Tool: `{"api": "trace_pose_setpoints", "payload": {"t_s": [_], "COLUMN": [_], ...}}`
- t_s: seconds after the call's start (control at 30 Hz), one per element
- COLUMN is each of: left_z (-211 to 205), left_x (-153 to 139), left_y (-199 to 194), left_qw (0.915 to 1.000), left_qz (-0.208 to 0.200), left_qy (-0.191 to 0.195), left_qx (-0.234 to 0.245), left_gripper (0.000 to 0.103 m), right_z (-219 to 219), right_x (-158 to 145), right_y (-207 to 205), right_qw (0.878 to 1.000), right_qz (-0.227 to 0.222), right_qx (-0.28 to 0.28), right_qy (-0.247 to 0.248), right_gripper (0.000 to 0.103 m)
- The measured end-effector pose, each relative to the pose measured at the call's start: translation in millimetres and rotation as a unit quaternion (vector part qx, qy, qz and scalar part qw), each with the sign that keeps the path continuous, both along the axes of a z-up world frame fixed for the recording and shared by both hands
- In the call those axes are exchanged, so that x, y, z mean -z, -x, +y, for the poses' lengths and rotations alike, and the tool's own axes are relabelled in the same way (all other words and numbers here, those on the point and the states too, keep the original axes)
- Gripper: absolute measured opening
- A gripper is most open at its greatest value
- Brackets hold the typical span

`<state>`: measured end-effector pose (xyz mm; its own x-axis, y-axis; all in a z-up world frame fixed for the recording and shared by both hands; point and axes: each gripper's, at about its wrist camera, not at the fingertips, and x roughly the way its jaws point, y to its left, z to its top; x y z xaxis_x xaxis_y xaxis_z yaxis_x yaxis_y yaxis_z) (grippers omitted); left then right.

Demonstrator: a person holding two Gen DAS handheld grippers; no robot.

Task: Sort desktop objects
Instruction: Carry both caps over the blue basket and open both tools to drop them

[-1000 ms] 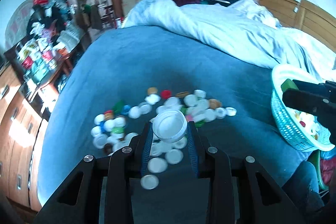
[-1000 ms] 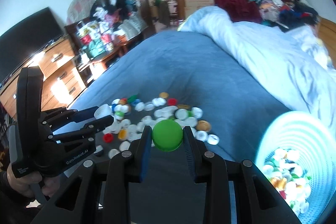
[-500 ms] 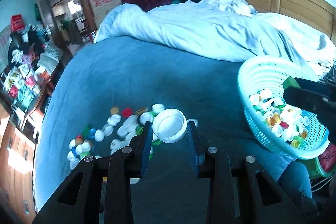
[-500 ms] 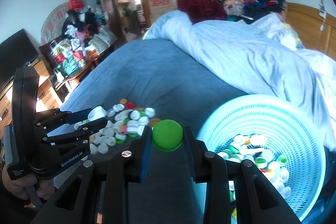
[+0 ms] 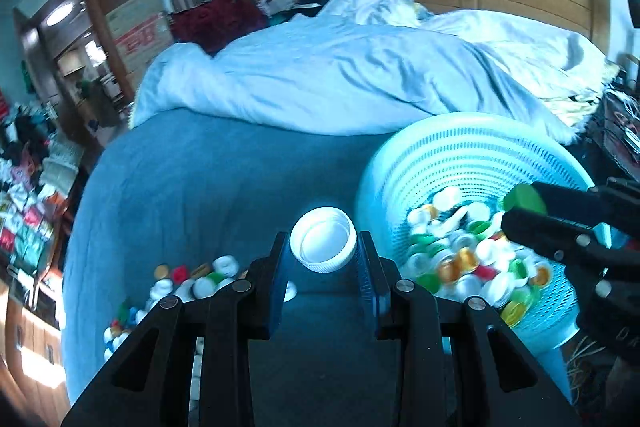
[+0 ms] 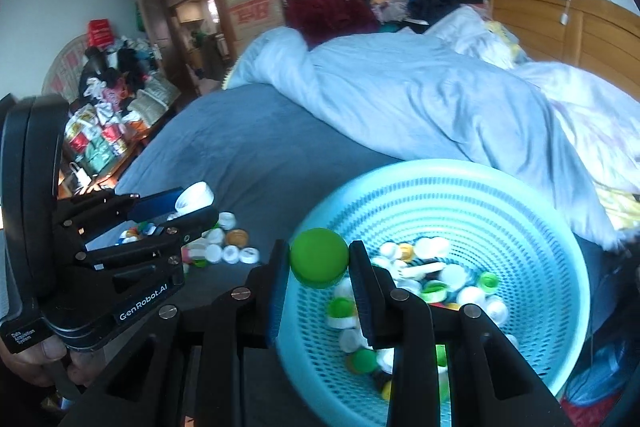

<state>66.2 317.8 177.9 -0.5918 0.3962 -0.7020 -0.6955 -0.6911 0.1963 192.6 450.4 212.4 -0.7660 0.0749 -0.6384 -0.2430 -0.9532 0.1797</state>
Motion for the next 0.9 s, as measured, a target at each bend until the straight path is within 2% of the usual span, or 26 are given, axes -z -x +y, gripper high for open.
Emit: {"api": "trace_pose_setpoints", "payload": {"t_s": [0.33,0.73,0.77,0.8,0.87,0.9], "left_z": [55,77,78,78,79,80], "left_x": [20,45,45,46,47,47], "left_y": [-10,-15,-16,-16,-15,-15], "left_qw": [0.9982,0.9957,0.9957,0.9957,0.9955,0.9955], "left_qz": [-0.041,-0.064,-0.064,-0.064,-0.067,-0.067], "left_qy": [0.025,0.047,0.048,0.048,0.049,0.05], "left_qx": [0.037,0.048,0.048,0.047,0.046,0.045], "left_gripper": [0.028,0.028,0.028,0.028,0.028,0.028], "right_z": [46,66,67,68,69,69], "right_x": [17,39,39,40,40,41], "right_y": [-8,-8,-7,-8,-10,-10], "right_qw": [0.998,0.997,0.997,0.997,0.997,0.997], "right_qz": [-0.043,-0.053,-0.053,-0.053,-0.05,-0.049], "right_qx": [0.035,0.038,0.039,0.041,0.046,0.047], "right_qy": [0.007,0.032,0.033,0.033,0.032,0.03], "right_gripper": [0.034,0.034,0.039,0.055,0.074,0.074]}}
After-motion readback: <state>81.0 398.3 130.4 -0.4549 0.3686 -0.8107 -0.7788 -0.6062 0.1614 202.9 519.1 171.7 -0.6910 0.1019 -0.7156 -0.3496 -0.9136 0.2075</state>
